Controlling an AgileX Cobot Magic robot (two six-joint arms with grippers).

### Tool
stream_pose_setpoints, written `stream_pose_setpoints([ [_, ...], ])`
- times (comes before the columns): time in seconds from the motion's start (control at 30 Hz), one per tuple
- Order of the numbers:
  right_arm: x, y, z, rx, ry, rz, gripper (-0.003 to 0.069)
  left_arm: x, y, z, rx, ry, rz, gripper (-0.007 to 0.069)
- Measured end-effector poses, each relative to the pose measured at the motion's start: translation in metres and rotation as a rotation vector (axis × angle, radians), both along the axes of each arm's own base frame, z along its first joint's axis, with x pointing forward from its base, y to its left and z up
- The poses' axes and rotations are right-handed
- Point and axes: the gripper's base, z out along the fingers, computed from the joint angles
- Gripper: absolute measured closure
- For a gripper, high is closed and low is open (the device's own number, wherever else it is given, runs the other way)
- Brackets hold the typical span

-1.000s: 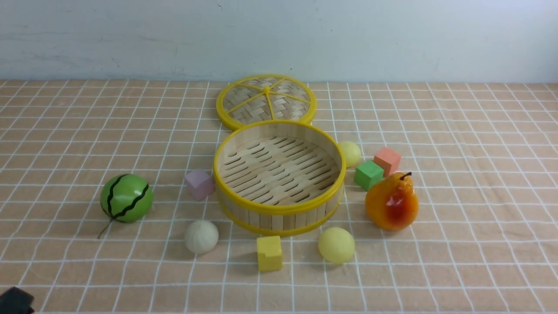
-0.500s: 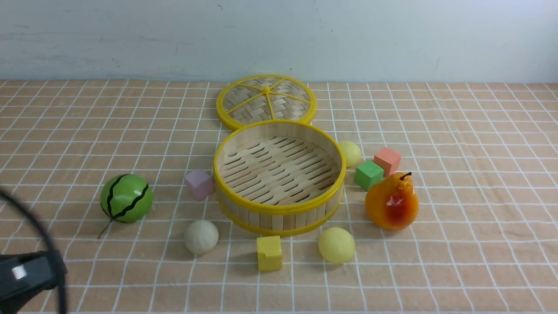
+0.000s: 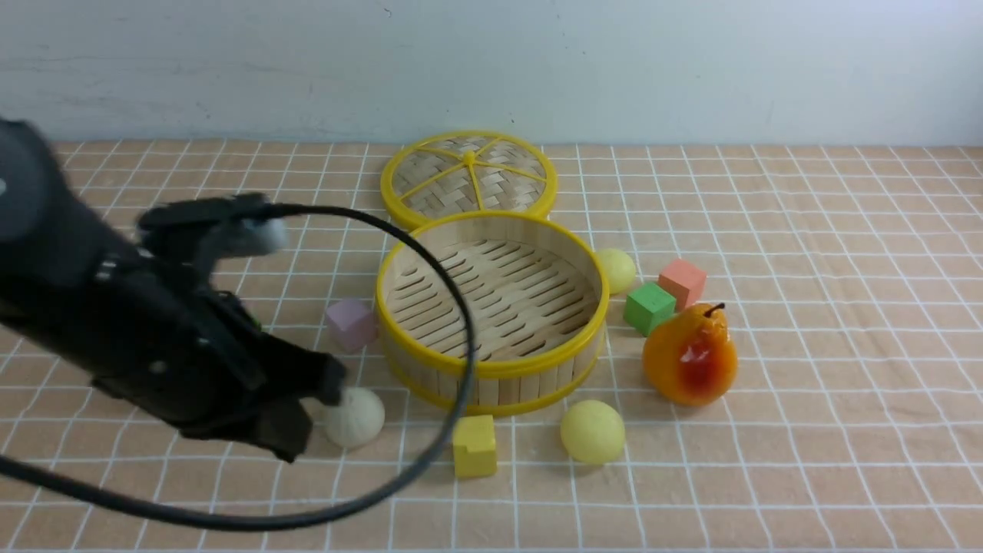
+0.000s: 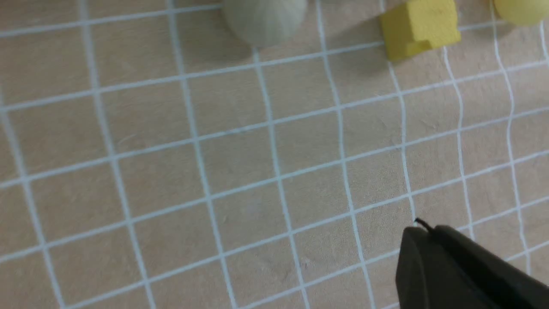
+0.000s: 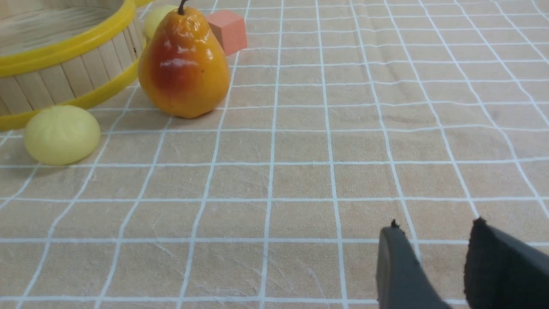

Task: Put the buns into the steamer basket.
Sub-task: Use the left arm to grab a steamed stuffed bun

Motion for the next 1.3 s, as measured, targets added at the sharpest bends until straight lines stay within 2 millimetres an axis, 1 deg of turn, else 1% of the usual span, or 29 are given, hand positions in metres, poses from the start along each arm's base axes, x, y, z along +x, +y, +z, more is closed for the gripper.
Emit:
stream_pose_setpoints([
  [0.03,0.0,0.0,0.0,0.0,0.0,0.0,0.0419,0.006,-0.009,-0.007,0.033,0.009,-0.021,0.0638],
  [0.1,0.0,0.0,0.0,0.0,0.0,0.0,0.0419,0.022,-0.02,-0.024,0.095,0.023,-0.019,0.0638],
  [0.17,0.0,0.0,0.0,0.0,0.0,0.0,0.0419,0.039,-0.025,-0.036,0.141,0.004,0.001,0.0637],
  [0.23,0.0,0.0,0.0,0.0,0.0,0.0,0.0419,0.052,-0.027,-0.045,0.176,-0.01,0.004,0.0624],
  [0.27,0.0,0.0,0.0,0.0,0.0,0.0,0.0419,0.062,-0.03,-0.05,0.193,-0.024,0.001,0.0599],
  [0.3,0.0,0.0,0.0,0.0,0.0,0.0,0.0419,0.067,-0.032,-0.052,0.201,-0.028,0.0,0.0578],
  [0.33,0.0,0.0,0.0,0.0,0.0,0.0,0.0419,0.068,-0.033,-0.053,0.202,-0.028,0.001,0.0572],
  [0.37,0.0,0.0,0.0,0.0,0.0,0.0,0.0419,0.076,-0.036,-0.057,0.21,-0.029,-0.002,0.0529],
  [0.4,0.0,0.0,0.0,0.0,0.0,0.0,0.0419,0.081,-0.037,-0.059,0.211,-0.03,0.001,0.0501],
  [0.5,0.0,0.0,0.0,0.0,0.0,0.0,0.0419,0.098,-0.034,-0.066,0.21,-0.022,0.03,0.0389],
  [0.53,0.0,0.0,0.0,0.0,0.0,0.0,0.0419,0.098,-0.033,-0.067,0.212,-0.02,0.032,0.0383],
  [0.57,0.0,0.0,0.0,0.0,0.0,0.0,0.0419,0.105,-0.028,-0.07,0.207,-0.008,0.053,0.0342],
  [0.7,0.0,0.0,0.0,0.0,0.0,0.0,0.0419,0.112,-0.023,-0.079,0.212,0.011,0.05,0.03],
  [0.77,0.0,0.0,0.0,0.0,0.0,0.0,0.0419,0.113,-0.024,-0.081,0.209,0.01,0.044,0.0298],
  [1.0,0.0,0.0,0.0,0.0,0.0,0.0,0.0419,0.118,-0.026,-0.081,0.183,-0.041,0.047,0.0304],
  [1.17,0.0,0.0,0.0,0.0,0.0,0.0,0.0419,0.118,-0.026,-0.082,0.18,-0.038,0.048,0.0321],
  [1.3,0.0,0.0,0.0,0.0,0.0,0.0,0.0419,0.119,-0.027,-0.089,0.189,-0.016,0.046,0.0338],
])
